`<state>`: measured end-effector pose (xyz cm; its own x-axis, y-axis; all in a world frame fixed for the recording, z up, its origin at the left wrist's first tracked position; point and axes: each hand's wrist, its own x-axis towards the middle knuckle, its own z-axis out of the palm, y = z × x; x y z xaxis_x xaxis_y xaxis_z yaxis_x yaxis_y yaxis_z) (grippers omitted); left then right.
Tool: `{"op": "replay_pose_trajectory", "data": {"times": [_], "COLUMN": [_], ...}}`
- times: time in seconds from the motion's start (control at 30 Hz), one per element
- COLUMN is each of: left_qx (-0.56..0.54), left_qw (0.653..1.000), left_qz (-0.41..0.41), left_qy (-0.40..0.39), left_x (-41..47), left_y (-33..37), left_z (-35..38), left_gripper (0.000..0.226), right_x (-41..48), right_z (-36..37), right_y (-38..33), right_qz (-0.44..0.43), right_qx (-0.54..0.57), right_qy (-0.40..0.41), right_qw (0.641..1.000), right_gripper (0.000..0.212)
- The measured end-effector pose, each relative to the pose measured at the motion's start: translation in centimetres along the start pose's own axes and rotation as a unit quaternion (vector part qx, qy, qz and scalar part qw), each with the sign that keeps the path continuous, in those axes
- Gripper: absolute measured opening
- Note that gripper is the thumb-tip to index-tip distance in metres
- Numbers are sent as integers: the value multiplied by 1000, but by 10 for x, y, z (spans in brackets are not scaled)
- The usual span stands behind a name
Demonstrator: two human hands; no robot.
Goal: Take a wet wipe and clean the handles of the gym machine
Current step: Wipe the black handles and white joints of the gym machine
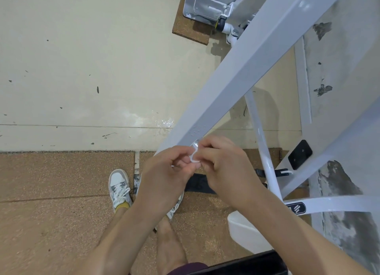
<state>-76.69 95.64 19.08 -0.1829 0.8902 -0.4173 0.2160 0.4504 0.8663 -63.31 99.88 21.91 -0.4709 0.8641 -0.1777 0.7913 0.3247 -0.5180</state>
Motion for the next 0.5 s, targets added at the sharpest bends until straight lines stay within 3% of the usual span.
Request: {"op": "replay_pose_trajectory", "data": {"times": [0.13, 0.33, 0.5], "left_qx": [36, 178, 204], "left_qw": [999, 975, 965], "left_qz": [27, 131, 163], "left_qy": [2, 10, -10], "left_x": [1, 0, -5], "left_y": [-4, -8, -7], "left_z": [3, 4, 7], "left_gripper": [13, 19, 19], "right_x": [2, 13, 15], "right_z": [-15, -40, -29], "right_y": [6, 26, 25], "right_qz": [38, 216, 231], "right_qx": [49, 197, 175], "right_qy": [-63, -52, -74], "right_qw": [996, 955, 954], "right_gripper": [16, 17, 28]}}
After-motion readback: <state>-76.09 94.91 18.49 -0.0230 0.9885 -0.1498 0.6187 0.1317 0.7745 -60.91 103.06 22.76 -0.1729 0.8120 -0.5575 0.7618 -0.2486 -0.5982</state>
